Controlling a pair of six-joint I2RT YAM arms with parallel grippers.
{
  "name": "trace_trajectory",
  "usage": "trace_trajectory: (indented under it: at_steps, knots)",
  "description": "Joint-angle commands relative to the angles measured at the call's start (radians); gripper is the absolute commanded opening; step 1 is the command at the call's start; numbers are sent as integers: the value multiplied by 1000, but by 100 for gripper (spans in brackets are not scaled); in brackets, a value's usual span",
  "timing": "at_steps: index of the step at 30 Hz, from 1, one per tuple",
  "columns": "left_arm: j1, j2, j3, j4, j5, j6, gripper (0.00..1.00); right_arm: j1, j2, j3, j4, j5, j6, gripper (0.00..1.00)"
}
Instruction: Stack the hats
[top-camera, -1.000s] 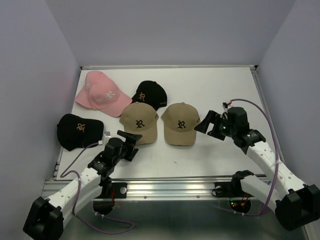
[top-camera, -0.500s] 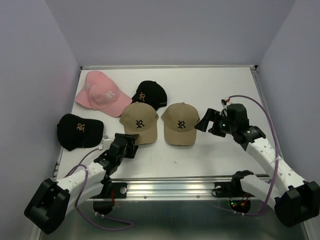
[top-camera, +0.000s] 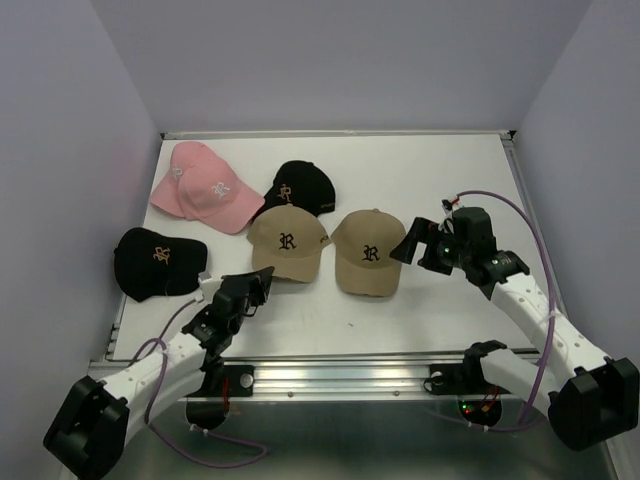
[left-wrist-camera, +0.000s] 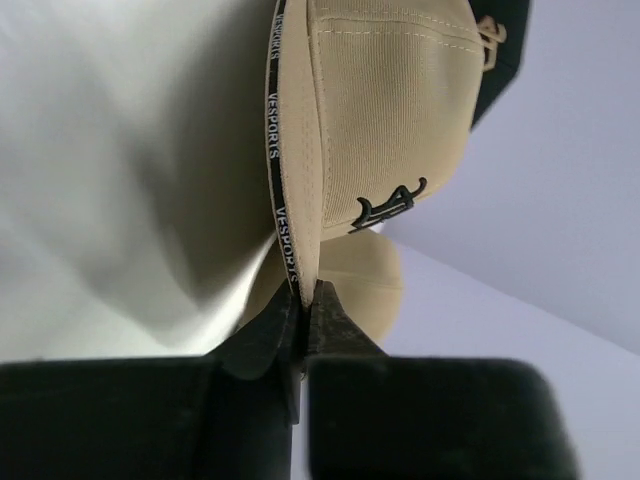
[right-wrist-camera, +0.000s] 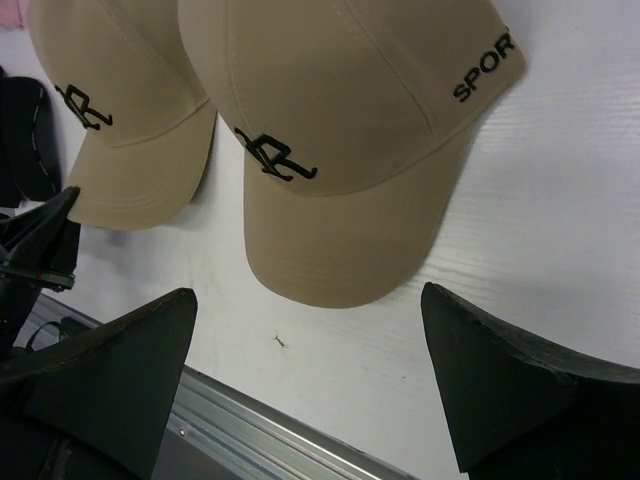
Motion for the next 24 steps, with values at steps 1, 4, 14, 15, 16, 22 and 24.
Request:
trace_trajectory:
  at_steps: [1, 4, 14, 15, 16, 22, 24]
  knots:
    - [-7, -74, -21, -20, -1, 37, 0, 4, -26, 34, 4, 13, -9, 100]
    - [-7, -158, -13, -42, 2, 51, 0, 4, -37, 32, 6, 19, -5, 100]
    - [-7, -407, 97, -71, -77, 172, 0, 4, -95, 29, 6, 70, 9, 100]
    - [-7, -414, 113, -73, -76, 191, 0, 4, -100, 30, 6, 71, 9, 100]
    - [-7, -416, 139, -73, -67, 215, 0, 4, -109, 30, 4, 79, 9, 100]
    - [-7, -359, 147, 84, 68, 263, 0, 4, -141, 35, 9, 111, 0, 100]
    - [-7, -291, 163, 142, 125, 280, 0, 4, -156, 35, 11, 125, 0, 100]
